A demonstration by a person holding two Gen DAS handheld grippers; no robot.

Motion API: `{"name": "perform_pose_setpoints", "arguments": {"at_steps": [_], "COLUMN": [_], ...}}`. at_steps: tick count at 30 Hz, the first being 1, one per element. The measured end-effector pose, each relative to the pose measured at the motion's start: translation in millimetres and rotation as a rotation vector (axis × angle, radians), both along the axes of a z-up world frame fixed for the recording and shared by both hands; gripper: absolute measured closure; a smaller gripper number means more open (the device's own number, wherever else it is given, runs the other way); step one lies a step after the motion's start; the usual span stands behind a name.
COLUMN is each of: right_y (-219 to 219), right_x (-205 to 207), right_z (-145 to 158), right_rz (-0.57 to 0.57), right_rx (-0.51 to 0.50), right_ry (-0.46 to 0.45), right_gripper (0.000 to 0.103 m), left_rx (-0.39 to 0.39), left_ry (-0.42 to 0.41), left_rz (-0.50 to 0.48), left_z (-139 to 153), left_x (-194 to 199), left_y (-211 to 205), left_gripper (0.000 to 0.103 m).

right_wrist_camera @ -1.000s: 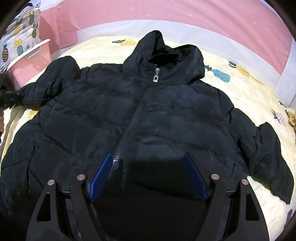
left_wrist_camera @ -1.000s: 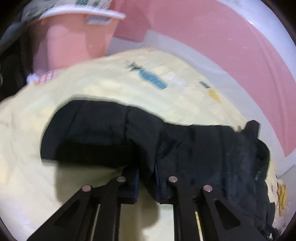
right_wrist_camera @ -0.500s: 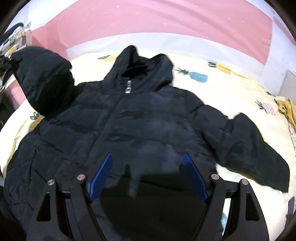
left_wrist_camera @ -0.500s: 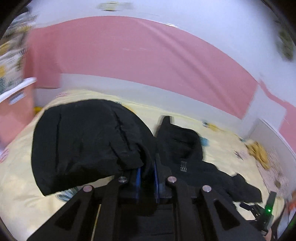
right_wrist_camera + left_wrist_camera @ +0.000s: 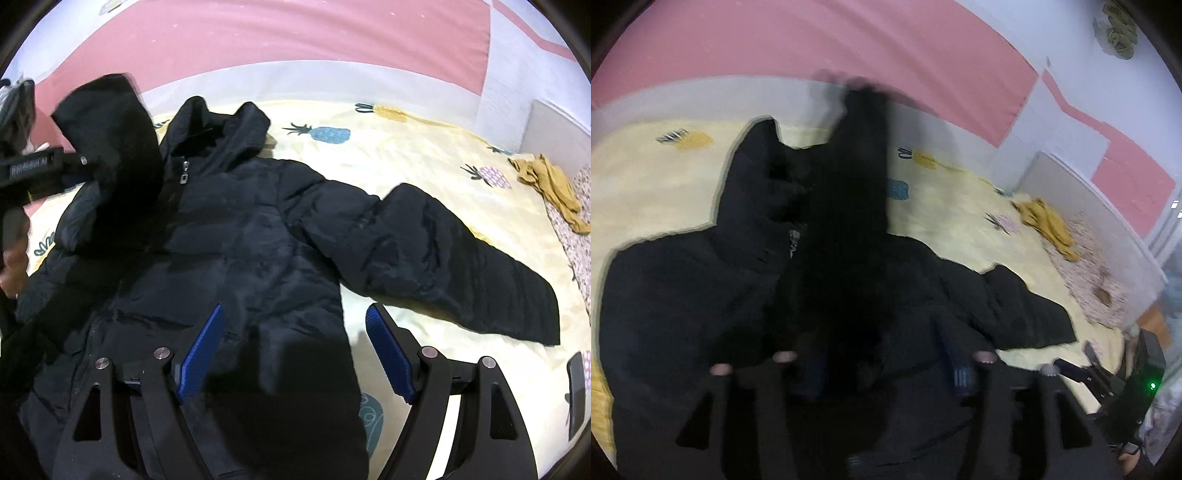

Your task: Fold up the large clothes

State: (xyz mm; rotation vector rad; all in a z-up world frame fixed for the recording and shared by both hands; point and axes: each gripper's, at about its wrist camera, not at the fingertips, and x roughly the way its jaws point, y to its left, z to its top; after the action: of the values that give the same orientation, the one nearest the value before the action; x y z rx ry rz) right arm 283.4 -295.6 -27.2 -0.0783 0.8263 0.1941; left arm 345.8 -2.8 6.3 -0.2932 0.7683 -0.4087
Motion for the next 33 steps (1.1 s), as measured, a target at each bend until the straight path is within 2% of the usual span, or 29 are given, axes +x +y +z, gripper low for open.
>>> {"name": "perform_pose_setpoints", "arguments": {"at_steps": [2, 7, 12, 14, 15, 17, 19, 21, 23, 27, 30, 33], "right_y": [-5.4, -6.4, 2.5, 8.9, 13.6, 25.2, 40.0, 56.6, 71.3, 80.6, 79.9, 79.7], "right_x": [1.2, 4.5, 11.7, 17.6, 22.2, 36.0, 56.0, 75.5, 93.9, 122.5, 134.7, 142.5], "right_z": [-1.1, 5.4, 22.3, 27.2, 28.0, 23.4, 11.8, -2.9, -21.3, -54.6, -62.0, -62.9], "right_rz": [-0.009, -0.015, -0.005, -0.002, 0.008, 0.036, 0.069, 0.106, 0.118, 0.116, 0.104, 0.099], "right_rx": [0.011, 0.040, 0.081, 0.086, 0.091, 0.106, 0.116, 0.085, 0.044, 0.014, 0.012, 0.021], "right_ry": [0.001, -0.012, -0.054, -0.070, -0.072, -0.051, 0.000, 0.031, 0.076, 0.149, 0.159, 0.178], "right_gripper": [0.025, 0.025, 0.025, 0.025, 0.025, 0.025, 0.025, 0.028, 0.044, 0.044, 0.044, 0.044], "left_rx": [-0.038, -0.088, -0.077, -0.023, 0.028, 0.122, 0.182, 0.217, 0.215, 0.177, 0.219, 0.218], "left_ry": [0.004, -0.022, -0.061, -0.075, -0.076, -0.061, -0.011, 0.044, 0.093, 0.129, 0.124, 0.132], "left_rz": [-0.050, -0.111, -0.029, 0.037, 0.079, 0.155, 0.229, 0.289, 0.325, 0.324, 0.312, 0.313], "left_z": [-1.4, 12.8, 28.5, 29.7, 28.0, 17.8, -3.3, -26.2, -48.6, -76.2, -83.4, -84.3], "left_x": [-2.1, -16.5, -25.6, -25.9, -23.5, -14.1, -1.7, 12.8, 18.9, 19.1, 22.9, 24.9], "left_y": [-10.6, -12.9, 33.5, 59.3, 71.9, 95.9, 123.7, 145.8, 162.8, 173.9, 165.7, 164.9], "left_gripper": [0.031, 0.030, 0.030, 0.030, 0.030, 0.030, 0.031, 0.031, 0.033, 0.033, 0.032, 0.033]}}
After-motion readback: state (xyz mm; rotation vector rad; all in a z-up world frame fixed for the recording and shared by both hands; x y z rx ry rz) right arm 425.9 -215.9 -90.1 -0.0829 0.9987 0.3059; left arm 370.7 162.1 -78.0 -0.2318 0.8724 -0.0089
